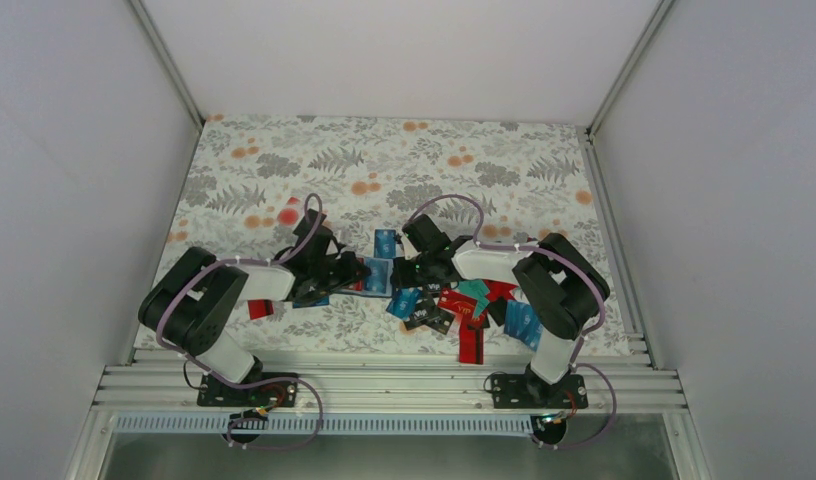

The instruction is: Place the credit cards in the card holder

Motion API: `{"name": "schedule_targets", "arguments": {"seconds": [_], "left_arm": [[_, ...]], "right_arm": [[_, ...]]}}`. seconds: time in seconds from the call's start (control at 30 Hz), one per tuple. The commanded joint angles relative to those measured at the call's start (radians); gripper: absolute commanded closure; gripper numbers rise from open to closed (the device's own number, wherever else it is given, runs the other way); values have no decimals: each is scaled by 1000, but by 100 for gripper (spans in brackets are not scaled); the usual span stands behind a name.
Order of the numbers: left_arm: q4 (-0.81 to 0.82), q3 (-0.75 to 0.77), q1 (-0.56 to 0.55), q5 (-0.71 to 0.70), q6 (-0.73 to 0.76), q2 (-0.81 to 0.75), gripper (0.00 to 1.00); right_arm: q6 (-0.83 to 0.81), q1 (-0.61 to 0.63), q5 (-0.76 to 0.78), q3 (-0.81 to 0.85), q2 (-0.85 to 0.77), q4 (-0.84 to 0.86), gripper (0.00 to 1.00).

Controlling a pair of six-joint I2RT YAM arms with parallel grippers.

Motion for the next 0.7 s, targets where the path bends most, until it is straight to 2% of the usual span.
{"name": "schedule_targets", "arguments": {"seconds": [0.0,0.47,0.67], "left_arm": [[-13,-17,-39,14,-15,22,98],[-1,-5,-71,21,-20,37,98],[56,-18,-73,56,-42,41,98]], "right_arm": [[-3,8,23,-61,64,-101,96],[-2,8,23,-67,59,-96,96],[-2,8,25,-66,53,-97,96]]}}
